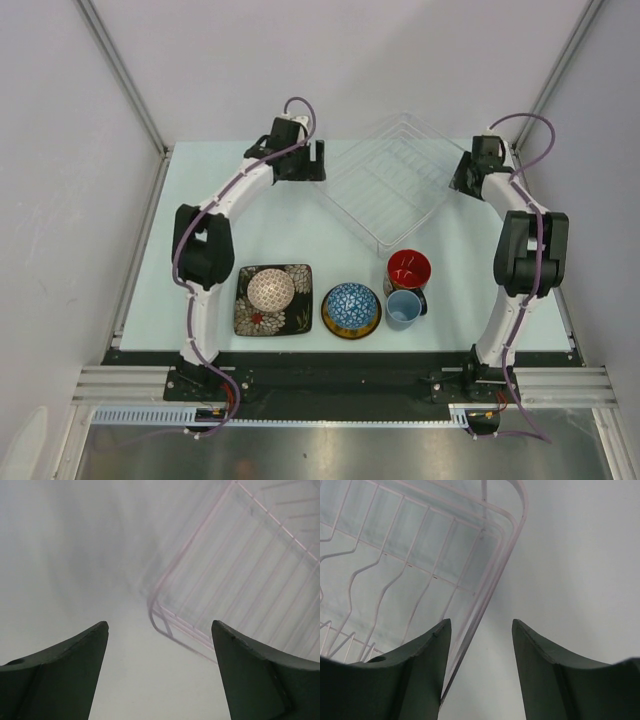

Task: Load the mixed dishes into the dish rack

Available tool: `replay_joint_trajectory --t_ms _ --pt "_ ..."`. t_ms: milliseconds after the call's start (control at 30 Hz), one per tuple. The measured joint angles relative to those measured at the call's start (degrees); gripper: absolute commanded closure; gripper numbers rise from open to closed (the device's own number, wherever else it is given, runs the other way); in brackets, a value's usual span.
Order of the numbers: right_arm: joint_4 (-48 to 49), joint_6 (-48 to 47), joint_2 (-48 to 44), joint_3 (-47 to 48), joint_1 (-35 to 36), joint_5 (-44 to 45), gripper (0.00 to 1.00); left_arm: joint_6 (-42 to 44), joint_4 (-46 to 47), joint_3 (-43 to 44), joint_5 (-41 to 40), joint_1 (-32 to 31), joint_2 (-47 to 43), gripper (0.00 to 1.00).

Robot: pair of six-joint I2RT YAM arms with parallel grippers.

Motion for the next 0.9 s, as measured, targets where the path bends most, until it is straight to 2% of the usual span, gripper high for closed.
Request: replay_joint_trajectory --t_ms 100,333,533,600,767,900 --pt "0.0 -0.2 0.0 0.0 2.6 1.1 0.46 0.9 0.3 1.0 -0.6 1.9 0.9 0.10" --pt "-0.7 0.1 -0.2 -0.7 9.6 3.9 0.39 2.6 0.2 1.2 -0.8 2.7 3.5 0.10" --pt "-1.8 2.3 -0.2 -0.7 10.3 1.9 0.38 4.4 -0.3 2.1 -0.8 2.6 4.1 0.10" --pt "-2.2 2.9 -0.3 -0.7 10.3 1.2 0.36 5.4 -0.6 3.8 -0.8 2.7 4.3 0.09" --pt "-3.5 3.5 -0.8 -1.1 10.6 1.7 0.35 8.2 -1.7 17.4 -1.1 3.4 9.6 0.10" --pt "-4.1 3.7 -2.1 -2.5 11.1 2.3 0.35 11.6 -1.5 23.3 -2.1 3.7 12.6 0.10"
